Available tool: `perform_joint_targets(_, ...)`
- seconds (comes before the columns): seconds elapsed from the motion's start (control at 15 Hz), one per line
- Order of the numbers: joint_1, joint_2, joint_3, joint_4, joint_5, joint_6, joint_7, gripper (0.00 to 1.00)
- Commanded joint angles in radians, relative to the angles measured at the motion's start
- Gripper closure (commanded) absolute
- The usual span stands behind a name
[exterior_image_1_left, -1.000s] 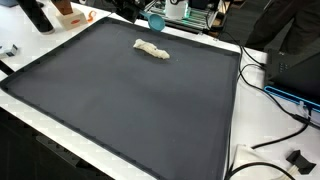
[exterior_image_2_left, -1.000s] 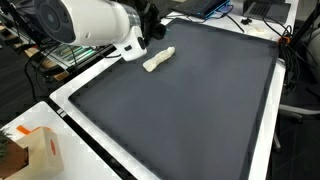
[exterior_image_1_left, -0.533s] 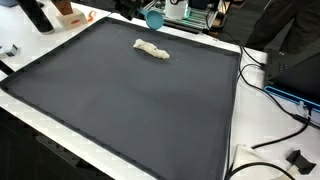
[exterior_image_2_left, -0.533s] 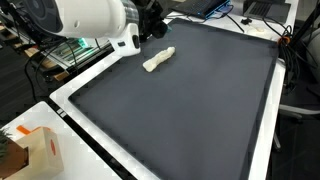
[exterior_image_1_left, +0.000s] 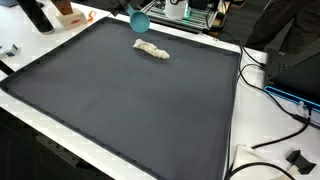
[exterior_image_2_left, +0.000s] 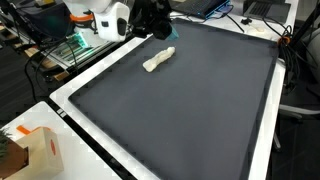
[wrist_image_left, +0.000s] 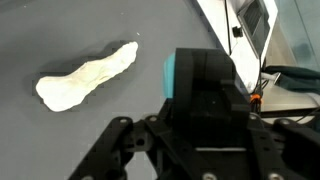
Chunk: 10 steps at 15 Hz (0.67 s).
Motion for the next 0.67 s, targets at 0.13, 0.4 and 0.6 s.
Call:
perform_joint_targets(0.13, 0.059, -0.132, 0.031, -0.094, -0.117, 0.240, 0.259, 0.75)
perform_joint_targets(0.4, 0.101, -0.178, 0.079, -0.133, -0.341, 0.392, 0.460, 0.75)
perform_joint_targets(0.6, 0.124, -0.198, 0.117, -0.152, -0.554, 0.446, 0.626, 0.75)
